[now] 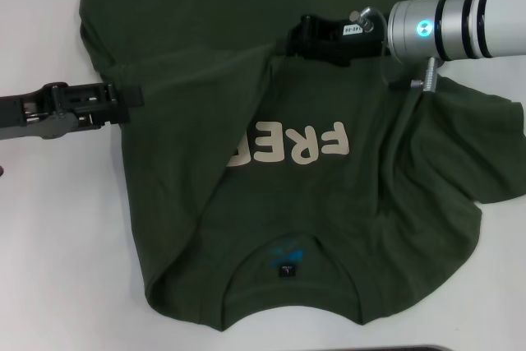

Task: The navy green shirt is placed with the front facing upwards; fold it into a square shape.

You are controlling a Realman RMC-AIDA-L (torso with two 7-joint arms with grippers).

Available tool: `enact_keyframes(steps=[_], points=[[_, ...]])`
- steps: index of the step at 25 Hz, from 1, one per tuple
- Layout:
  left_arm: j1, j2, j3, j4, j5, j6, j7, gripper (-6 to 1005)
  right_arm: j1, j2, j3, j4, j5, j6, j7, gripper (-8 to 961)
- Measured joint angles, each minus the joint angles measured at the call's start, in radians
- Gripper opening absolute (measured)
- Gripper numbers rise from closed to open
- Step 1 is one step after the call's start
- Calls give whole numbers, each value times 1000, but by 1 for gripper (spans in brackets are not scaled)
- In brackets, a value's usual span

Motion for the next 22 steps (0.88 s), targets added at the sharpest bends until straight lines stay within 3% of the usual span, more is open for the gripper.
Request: enact_keyframes(steps=[8, 13, 17, 19, 22], points=[[2, 0, 0, 0, 0, 1, 0, 688, -23, -4, 10, 0, 2, -1, 8, 16], [1, 0, 0, 1, 0, 1, 0, 688, -43, -14, 25, -40, 4, -43, 5, 164], [-4, 0, 0, 1, -2, 8, 7, 689, -107, -41, 76, -184, 16, -181, -44, 344], [-8, 1, 0, 1, -2, 10, 8, 689, -144, -43, 119, -246, 36, -258, -90, 444], [-9, 3, 0, 2, -3, 12, 4, 689, -194, -48, 176, -286, 54, -365, -139, 516]])
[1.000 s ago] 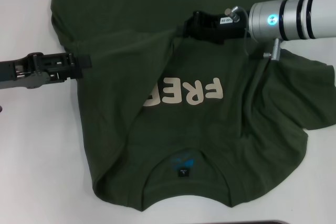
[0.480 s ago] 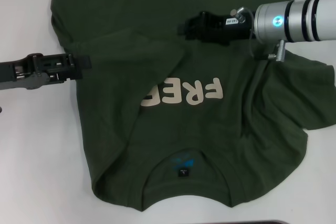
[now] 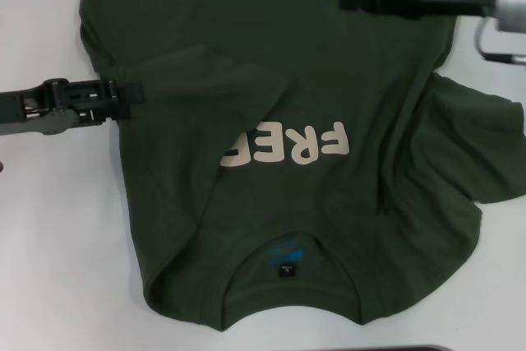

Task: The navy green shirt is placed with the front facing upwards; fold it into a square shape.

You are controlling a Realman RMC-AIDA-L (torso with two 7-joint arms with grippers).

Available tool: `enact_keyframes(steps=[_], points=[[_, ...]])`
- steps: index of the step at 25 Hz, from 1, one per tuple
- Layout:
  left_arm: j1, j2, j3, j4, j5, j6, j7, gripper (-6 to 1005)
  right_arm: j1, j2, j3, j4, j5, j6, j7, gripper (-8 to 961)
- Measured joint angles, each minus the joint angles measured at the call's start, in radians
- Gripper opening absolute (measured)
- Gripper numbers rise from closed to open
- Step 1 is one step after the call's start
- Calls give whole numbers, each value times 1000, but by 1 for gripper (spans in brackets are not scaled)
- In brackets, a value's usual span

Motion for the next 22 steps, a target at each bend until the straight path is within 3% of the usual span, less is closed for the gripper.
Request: enact_keyframes(steps=[6, 8, 13, 18, 22], points=[[9, 5, 0, -1, -2, 57, 65, 688, -55, -79, 68, 64, -9, -194, -6, 696], [18, 6, 0, 2, -2, 100, 149, 688, -87, -86, 95, 57, -13, -231, -19, 769], [64, -8, 0, 9, -2, 189, 415, 688, -156, -94, 120, 39, -19, -299, -83, 700], [117, -52, 5, 11, -3, 237, 718, 689, -188, -104, 134, 37, -49, -332, -98, 693], [125, -62, 1, 2, -11, 232, 751, 689, -192, -131, 173, 36, -115, -386, -67, 701]])
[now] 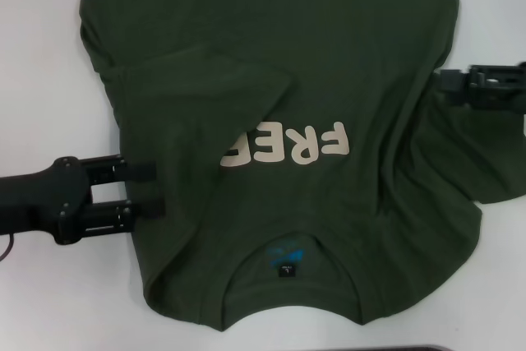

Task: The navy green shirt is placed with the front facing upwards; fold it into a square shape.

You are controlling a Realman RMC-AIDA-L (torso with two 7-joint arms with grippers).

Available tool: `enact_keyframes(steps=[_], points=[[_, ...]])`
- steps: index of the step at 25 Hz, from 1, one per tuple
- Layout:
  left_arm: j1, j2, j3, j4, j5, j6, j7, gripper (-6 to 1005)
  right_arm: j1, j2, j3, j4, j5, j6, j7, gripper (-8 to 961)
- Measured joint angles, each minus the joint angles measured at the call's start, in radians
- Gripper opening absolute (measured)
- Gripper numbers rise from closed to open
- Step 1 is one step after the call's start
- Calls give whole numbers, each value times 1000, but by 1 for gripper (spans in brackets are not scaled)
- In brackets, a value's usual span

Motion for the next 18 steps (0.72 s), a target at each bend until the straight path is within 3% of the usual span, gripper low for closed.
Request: enact_keyframes(steps=[5, 13, 18], points=[[-23, 8, -23, -5, -2, -2, -62, 689, 5, -44, 144, -31, -117, -129, 94, 754], [-44, 18, -13, -7, 5, 11, -134, 689, -11, -59, 288, -102, -403, -152, 178, 693], [-42, 17, -2, -8, 8, 16, -151, 688, -19, -58, 307, -107, -451, -125, 177, 694]])
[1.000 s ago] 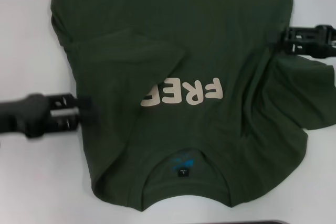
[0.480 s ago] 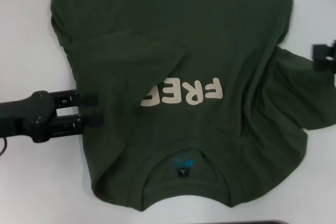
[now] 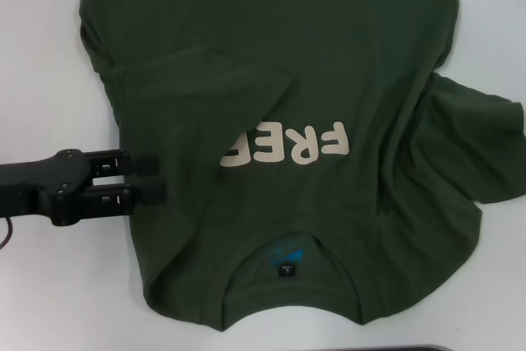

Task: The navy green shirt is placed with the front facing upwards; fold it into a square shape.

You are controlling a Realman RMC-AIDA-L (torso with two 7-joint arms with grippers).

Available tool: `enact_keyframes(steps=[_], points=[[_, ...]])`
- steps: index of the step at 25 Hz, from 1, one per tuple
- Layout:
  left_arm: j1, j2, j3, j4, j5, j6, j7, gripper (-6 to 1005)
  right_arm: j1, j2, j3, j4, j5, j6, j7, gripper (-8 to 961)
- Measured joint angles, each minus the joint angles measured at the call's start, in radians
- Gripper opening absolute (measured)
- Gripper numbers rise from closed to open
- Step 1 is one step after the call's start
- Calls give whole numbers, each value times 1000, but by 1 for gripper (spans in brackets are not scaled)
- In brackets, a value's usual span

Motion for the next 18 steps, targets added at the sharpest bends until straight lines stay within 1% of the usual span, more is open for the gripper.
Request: enact_keyframes(steps=[4, 6, 11, 18], points=[[-2, -4, -2, -2, -5, 9, 0, 688, -3, 1, 63, -19, 5, 57, -21, 694], [-3, -6, -4, -2, -5, 11, -1, 688, -2, 0, 73, -21, 5, 101, -23, 694], [-11, -9, -8, -2, -6, 12, -1, 688, 7, -1, 60, -19, 3, 174, -14, 695], [-13, -10, -13, -2, -11, 9, -1, 689, 43, 11, 39, 22, 1, 219, 16, 696]])
